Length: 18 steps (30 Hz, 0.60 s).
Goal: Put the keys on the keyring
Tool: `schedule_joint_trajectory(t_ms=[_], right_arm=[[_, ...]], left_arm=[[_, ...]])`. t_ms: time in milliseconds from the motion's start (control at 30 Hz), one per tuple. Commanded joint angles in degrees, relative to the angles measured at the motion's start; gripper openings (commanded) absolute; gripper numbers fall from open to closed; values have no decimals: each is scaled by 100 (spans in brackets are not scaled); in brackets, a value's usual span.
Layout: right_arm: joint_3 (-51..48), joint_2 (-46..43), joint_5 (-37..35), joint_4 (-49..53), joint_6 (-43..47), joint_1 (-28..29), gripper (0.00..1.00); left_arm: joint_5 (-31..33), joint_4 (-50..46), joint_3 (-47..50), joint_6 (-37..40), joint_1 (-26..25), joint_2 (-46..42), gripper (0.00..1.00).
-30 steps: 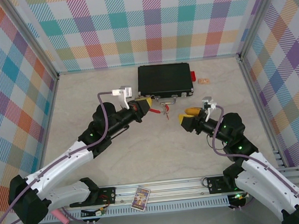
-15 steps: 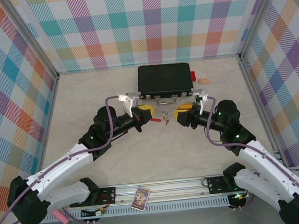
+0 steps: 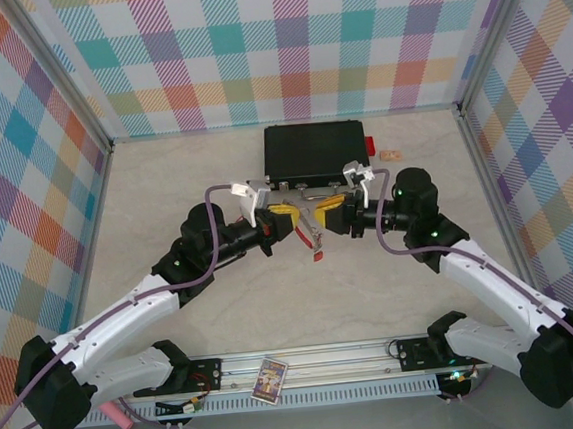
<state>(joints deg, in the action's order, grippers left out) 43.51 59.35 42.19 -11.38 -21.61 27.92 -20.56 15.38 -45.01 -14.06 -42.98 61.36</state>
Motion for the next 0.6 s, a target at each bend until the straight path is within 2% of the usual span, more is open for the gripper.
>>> schedule_joint_trajectory(t_ms=[0,200,300,367,400,467,567], right_arm=[[259,147,546,-373,-28,-6,27],[334,463,903,-535,-139,-6,25],[319,589,1047,-520,-151,-8,29],[277,671,1125,-576,-162,-6,18],[298,702,916,-385,-108,-6,18],[369,701,147,284,169,-6,32],[53,568,-533,244,150,-31,35]], left_arm=[[-183,277,-66,-22,37,-1,0],[-190,326,-51,-96,36,57,0],[-175,366,-44,-120,38,80,0],[-133,395,-35,-133,36,109,0],[-61,384,-42,-137,35,138,0],[174,303,-23,-115,37,195,0],[516,133,57,-114,103,298,0]])
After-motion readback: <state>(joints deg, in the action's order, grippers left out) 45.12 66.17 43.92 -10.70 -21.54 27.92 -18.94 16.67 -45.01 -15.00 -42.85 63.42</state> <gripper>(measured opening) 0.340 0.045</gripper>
